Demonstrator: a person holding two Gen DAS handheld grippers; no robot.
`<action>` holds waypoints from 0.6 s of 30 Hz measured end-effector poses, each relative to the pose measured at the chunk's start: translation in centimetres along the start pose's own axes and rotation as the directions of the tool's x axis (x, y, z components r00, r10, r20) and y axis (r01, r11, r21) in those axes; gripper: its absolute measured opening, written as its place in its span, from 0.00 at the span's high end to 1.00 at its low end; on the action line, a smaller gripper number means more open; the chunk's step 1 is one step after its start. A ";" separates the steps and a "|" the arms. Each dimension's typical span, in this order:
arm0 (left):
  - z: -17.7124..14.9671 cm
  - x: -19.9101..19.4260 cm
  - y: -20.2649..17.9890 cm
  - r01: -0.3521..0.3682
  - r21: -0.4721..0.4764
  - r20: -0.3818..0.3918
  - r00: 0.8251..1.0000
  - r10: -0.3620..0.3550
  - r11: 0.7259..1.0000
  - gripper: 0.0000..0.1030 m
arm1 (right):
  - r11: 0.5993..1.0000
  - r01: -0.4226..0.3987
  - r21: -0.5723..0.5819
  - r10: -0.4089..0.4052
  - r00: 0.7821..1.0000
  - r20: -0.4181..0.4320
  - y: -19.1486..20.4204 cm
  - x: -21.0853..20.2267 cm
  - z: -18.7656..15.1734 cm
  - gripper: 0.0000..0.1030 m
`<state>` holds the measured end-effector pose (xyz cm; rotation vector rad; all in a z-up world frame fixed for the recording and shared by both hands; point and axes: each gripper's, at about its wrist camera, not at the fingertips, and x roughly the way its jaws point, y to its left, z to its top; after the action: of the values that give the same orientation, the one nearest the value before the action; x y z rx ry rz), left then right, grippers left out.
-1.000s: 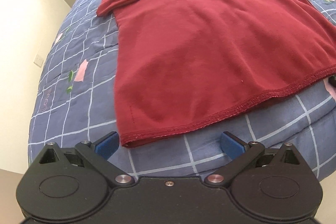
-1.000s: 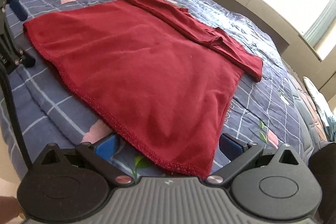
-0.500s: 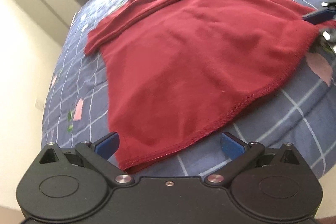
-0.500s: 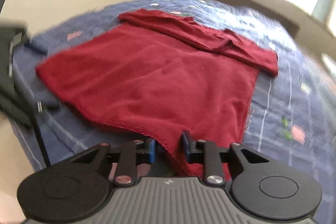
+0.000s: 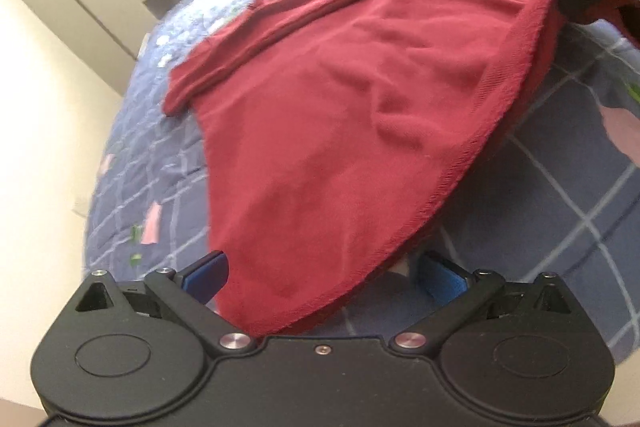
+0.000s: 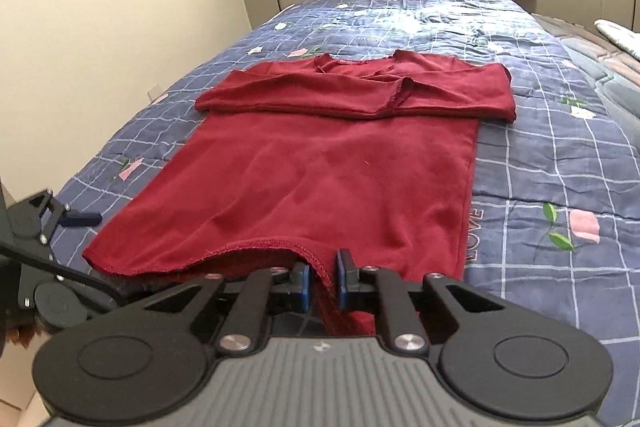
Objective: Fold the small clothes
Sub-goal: 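Close the right tool on the sweater hem while the left tool grasps the hem too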
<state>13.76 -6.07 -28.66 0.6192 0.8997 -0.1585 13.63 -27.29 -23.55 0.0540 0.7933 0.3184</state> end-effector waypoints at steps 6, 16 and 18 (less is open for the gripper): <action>0.3 0.7 2.4 -0.083 -0.079 -0.054 0.995 0.079 0.993 0.22 | 0.999 0.029 -0.013 -0.030 0.999 -0.036 0.2 0.1 -0.7 0.85; 0.9 0.3 1.5 -0.149 0.180 -0.014 0.988 0.154 0.972 0.43 | 0.992 0.087 -0.090 -0.099 0.986 -0.134 1.3 1.4 -0.4 0.89; 1.2 -0.2 1.4 -0.111 0.216 -0.010 0.993 0.116 0.970 0.84 | 0.989 0.102 -0.107 -0.116 0.985 -0.130 1.6 0.7 0.2 0.92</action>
<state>15.00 -5.62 -27.33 0.8745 0.8725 -0.1471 13.82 -25.55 -23.66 -0.1066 0.9105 0.2591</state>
